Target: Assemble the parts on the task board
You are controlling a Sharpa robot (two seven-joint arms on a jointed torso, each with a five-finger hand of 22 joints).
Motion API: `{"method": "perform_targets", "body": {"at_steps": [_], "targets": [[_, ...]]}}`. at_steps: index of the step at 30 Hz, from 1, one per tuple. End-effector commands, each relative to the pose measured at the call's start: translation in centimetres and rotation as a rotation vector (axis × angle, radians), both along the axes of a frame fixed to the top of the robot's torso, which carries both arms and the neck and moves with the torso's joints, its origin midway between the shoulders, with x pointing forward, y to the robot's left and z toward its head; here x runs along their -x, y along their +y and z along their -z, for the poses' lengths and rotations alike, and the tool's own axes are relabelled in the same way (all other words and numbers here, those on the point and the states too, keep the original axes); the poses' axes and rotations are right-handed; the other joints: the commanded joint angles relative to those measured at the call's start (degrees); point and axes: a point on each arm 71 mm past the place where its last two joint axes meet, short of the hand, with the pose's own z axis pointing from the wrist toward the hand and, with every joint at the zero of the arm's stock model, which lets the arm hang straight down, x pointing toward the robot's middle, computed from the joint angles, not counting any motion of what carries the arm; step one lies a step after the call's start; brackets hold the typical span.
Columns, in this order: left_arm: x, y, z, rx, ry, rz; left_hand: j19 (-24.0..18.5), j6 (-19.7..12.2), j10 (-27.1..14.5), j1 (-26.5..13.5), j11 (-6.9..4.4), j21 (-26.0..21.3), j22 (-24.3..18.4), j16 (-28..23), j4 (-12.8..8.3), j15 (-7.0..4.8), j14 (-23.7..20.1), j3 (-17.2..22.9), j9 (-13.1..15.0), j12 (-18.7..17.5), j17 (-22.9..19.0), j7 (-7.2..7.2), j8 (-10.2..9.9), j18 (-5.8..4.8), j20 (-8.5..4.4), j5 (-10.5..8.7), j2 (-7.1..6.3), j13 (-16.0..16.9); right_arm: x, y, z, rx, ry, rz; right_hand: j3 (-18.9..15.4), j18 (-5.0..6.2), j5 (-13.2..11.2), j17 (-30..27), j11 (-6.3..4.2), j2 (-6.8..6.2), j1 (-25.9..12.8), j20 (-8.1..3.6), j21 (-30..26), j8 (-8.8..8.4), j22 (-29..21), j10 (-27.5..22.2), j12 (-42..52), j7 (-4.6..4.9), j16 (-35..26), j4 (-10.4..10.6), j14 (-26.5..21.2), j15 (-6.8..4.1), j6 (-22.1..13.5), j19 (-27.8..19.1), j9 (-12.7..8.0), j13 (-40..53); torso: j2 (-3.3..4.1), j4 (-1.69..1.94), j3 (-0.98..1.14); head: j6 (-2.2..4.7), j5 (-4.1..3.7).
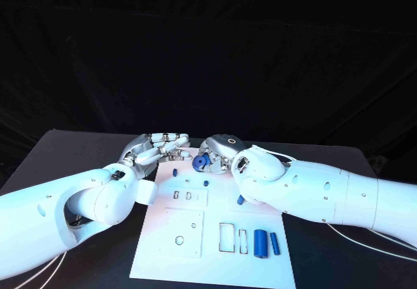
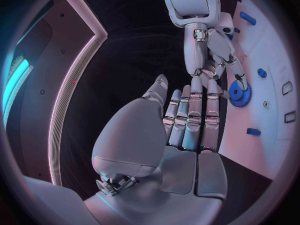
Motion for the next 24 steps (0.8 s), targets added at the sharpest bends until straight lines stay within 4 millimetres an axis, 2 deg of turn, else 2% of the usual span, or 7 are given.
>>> {"method": "perform_targets", "body": {"at_steps": [1,12,15,16,19,21,24], "targets": [[0.05,-0.20,-0.13,0.009,-0.005,0.019,-0.3,0.1,0.0,-0.1,0.38,0.3,0.0,0.4,-0.3,0.10,-0.3,0.2,-0.1,-0.3,0.1,0.45,-0.2,0.67,-0.01,0.25,0.50,0.0,-0.02,-0.31,0.49,0.034,0.018,0.019,0.2,-0.76,-0.3,9.8,-0.09,0.04,-0.3,-0.40,-0.1,-0.15,13.4,-0.3,-0.2,-0.19,-0.1,0.0,4.8,-0.27,0.1,4.7,0.1,0.9,0.03,0.03,0.03,-0.06,0.05],[-0.04,-0.04,-0.08,0.007,-0.002,0.017,-0.4,0.1,0.0,-0.1,0.40,0.3,0.0,0.3,-0.3,0.12,-0.4,0.2,-0.1,-0.4,0.1,0.47,-0.3,0.66,0.00,0.25,0.50,0.0,0.13,-0.45,0.40,0.023,0.004,0.026,0.2,-0.77,-0.3,9.9,-0.09,-0.04,-0.4,-0.39,-0.1,-0.16,13.4,-0.3,-0.2,-0.19,-0.1,0.1,4.8,-0.26,0.1,4.8,0.1,0.9,0.00,0.01,0.02,-0.10,0.03],[-0.05,0.06,-0.07,0.006,-0.001,0.014,-0.4,0.1,0.0,-0.1,0.40,0.3,0.0,0.3,-0.3,0.12,-0.4,0.2,-0.1,-0.4,0.1,0.47,-0.3,0.66,0.00,0.25,0.50,0.0,0.04,-0.51,0.43,0.022,0.004,0.034,0.2,-0.71,-0.4,9.5,-0.02,-0.49,-0.8,-0.36,-0.3,-0.34,13.2,-0.6,-0.6,-0.10,-0.3,0.2,4.7,-0.22,0.0,4.6,0.0,0.5,0.00,-0.06,-0.02,-0.05,-0.05],[-0.05,0.09,-0.07,0.005,-0.001,0.014,-0.4,0.1,0.0,-0.1,0.40,0.3,0.0,0.3,-0.3,0.12,-0.4,0.2,-0.1,-0.4,0.1,0.47,-0.3,0.66,0.00,0.25,0.50,0.0,0.01,-0.52,0.43,0.021,0.006,0.035,0.1,-0.65,-0.9,9.4,0.15,-0.82,-1.2,-0.32,-0.4,-0.82,13.0,-1.0,-1.0,0.14,-0.3,0.4,4.7,-0.11,-0.8,4.4,-0.2,0.1,0.00,-0.08,-0.03,-0.07,-0.05],[-0.06,0.13,-0.07,0.005,-0.001,0.013,-0.4,0.1,0.0,-0.1,0.40,0.3,0.0,0.3,-0.3,0.12,-0.4,0.2,-0.1,-0.4,0.1,0.47,-0.3,0.66,0.00,0.25,0.50,0.0,-0.02,-0.49,0.46,0.020,0.010,0.036,-0.1,-0.57,-4.1,9.3,0.99,-1.48,-2.1,0.11,-0.7,-2.95,12.7,-1.8,-1.9,1.08,-0.4,1.0,4.7,0.53,-4.2,4.2,-1.0,-0.8,0.00,-0.02,-0.04,-0.09,-0.10],[-0.05,0.12,-0.07,0.005,-0.001,0.014,-0.4,0.1,0.0,-0.1,0.40,0.3,0.0,0.3,-0.3,0.12,-0.4,0.2,-0.1,-0.4,0.1,0.47,-0.3,0.66,0.00,0.25,0.50,0.0,-0.04,-0.45,0.50,0.019,0.017,0.036,-0.7,-0.54,-6.1,9.3,1.56,-2.37,-3.0,0.58,-0.8,-4.24,12.6,-2.1,-2.1,1.66,-0.4,1.9,4.6,1.06,-5.9,4.1,-1.5,-1.0,-0.01,0.05,0.00,-0.05,-0.12],[-0.04,0.11,-0.07,0.005,-0.001,0.014,-0.4,0.1,0.0,-0.1,0.42,0.3,0.0,0.3,-0.3,0.15,-0.5,0.2,-0.1,-0.4,0.1,0.49,-0.3,0.66,0.02,0.24,0.48,0.0,-0.05,-0.41,0.58,0.018,0.030,0.033,-1.7,-0.53,-7.2,9.4,1.88,-3.19,-4.6,0.97,-0.8,-4.84,12.6,-2.1,-2.1,1.92,-0.4,3.8,4.7,1.37,-6.3,4.1,-1.7,-1.1,0.00,0.07,-0.02,-0.02,-0.18]]}}
